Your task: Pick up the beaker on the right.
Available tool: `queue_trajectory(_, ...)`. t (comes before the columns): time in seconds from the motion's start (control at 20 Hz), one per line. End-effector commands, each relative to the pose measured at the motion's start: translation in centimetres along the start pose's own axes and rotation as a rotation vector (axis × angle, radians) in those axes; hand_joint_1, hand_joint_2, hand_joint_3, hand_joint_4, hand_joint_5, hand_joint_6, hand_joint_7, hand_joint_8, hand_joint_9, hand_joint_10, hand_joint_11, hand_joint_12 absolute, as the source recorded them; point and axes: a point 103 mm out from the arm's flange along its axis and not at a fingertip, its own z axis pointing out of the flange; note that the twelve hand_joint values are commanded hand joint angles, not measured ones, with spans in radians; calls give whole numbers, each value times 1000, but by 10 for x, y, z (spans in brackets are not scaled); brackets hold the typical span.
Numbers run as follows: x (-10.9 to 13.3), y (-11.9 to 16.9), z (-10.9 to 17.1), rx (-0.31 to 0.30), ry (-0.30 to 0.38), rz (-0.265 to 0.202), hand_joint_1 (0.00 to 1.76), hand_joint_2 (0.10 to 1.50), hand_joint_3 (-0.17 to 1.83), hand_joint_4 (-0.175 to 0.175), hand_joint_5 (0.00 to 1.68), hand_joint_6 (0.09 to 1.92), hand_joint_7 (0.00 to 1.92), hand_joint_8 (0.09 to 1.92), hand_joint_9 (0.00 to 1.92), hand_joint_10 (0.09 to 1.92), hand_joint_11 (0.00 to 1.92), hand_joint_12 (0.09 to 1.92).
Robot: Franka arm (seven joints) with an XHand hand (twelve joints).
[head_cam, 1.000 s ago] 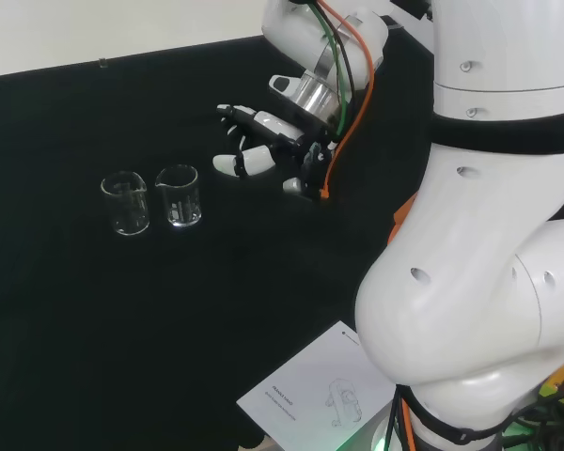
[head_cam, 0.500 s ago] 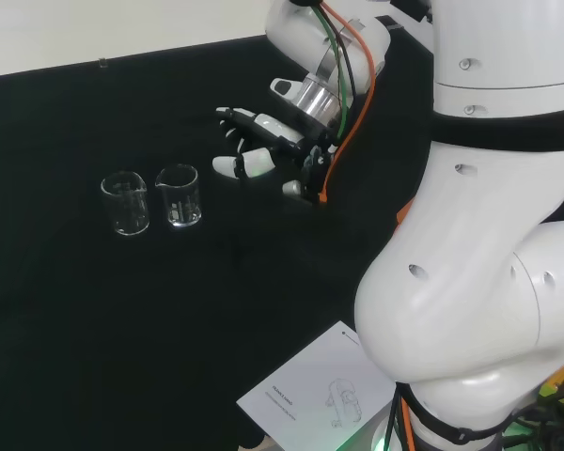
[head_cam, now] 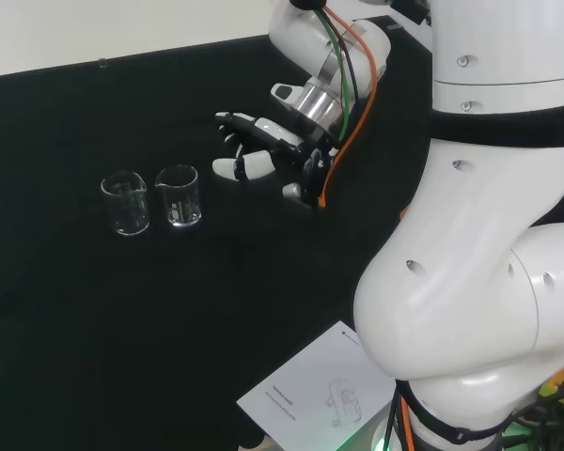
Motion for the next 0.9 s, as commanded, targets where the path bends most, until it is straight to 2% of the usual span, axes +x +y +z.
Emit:
queue_trajectory(0.05,2,-1,3,8,25,4,760,341,984,-142,191,87,70,874,205,984,320,1431)
queue_trajectory(0.25,2,-2,7,16,75,9,760,340,986,-143,194,87,74,874,207,984,320,1431)
queue_trajectory(0.6,3,0,11,31,111,2,759,336,988,-142,196,87,78,874,198,980,313,1429)
queue_trajectory(0.9,6,2,15,57,166,2,755,330,991,-137,185,87,65,866,125,989,223,1454)
